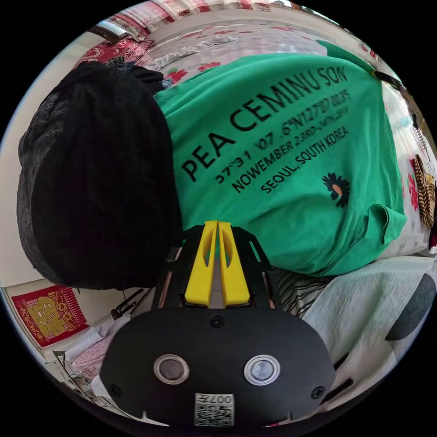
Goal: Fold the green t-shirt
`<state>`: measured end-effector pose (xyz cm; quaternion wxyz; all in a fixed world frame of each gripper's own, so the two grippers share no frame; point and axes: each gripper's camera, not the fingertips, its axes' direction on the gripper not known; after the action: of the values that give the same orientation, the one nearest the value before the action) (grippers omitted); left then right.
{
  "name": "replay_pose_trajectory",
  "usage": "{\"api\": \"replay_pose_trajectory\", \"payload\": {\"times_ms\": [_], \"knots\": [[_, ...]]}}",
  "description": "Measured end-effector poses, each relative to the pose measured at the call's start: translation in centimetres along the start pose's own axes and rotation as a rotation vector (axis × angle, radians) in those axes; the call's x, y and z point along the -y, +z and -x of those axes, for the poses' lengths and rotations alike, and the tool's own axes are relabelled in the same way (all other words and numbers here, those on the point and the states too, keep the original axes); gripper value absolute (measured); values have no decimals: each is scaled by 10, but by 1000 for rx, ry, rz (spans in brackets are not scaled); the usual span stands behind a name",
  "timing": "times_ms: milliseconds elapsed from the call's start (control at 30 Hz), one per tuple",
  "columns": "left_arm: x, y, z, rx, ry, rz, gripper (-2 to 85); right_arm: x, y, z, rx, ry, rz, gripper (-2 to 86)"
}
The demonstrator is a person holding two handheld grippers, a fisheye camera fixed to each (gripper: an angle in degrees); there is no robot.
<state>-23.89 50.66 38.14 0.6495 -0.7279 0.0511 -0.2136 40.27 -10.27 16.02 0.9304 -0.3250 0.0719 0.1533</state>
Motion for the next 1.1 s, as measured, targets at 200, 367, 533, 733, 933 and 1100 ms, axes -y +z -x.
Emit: {"api": "replay_pose_trajectory", "payload": {"times_ms": [200,367,533,733,933,1100], "knots": [[32,-5,-16,10,115,-13,-10,-41,4,-52,-37,152,118,-1],[35,-35,10,30,-4,-77,-10,-83,15,-44,-188,75,191,-2],[29,-9,30,47,11,51,-9,-88,0,-80,-104,194,168,-2],[14,-135,124,11,-125,-220,-9,-68,0,-70,-250,129,181,-2],[-13,-226,236,8,-249,-323,12,-64,7,-90,-217,283,175,-2],[-16,-119,146,-286,-90,-104,160,-76,22,-80,-216,296,212,0]]}}
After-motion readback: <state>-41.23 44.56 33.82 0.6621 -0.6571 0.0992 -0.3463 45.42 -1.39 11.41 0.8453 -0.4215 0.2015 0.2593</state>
